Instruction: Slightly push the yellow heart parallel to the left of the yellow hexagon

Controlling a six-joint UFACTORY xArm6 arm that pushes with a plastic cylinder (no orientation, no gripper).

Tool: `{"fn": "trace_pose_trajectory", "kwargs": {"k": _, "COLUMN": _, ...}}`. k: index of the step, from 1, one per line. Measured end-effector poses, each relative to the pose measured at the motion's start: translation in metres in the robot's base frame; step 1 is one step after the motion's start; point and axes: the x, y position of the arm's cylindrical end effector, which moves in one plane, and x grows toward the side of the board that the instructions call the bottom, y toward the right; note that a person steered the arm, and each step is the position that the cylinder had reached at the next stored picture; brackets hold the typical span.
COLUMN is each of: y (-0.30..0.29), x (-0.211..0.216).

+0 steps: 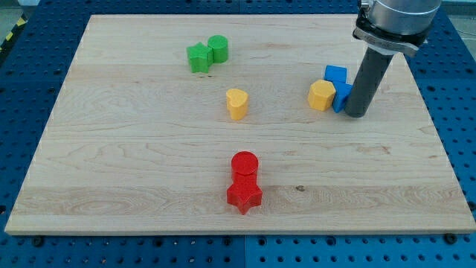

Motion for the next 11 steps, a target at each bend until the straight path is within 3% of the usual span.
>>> {"fn": "trace_pose_trajectory", "kwargs": {"k": 2, "y": -0.006, "x": 0.018}}
{"fn": "trace_pose_trajectory", "kwargs": {"k": 3, "y": -0.01, "x": 0.054}}
{"fn": "trace_pose_trajectory", "kwargs": {"k": 5, "y": -0.023, "x": 0.062}}
{"fn": "trace_pose_trajectory", "kwargs": {"k": 8, "y": -0.16, "x": 0.066}}
{"fn": "trace_pose_trajectory", "kwargs": {"k": 9, "y": -0.209, "x": 0.042}}
{"fn": "trace_pose_trajectory", "kwargs": {"k": 11, "y": -0.211, "x": 0.028}}
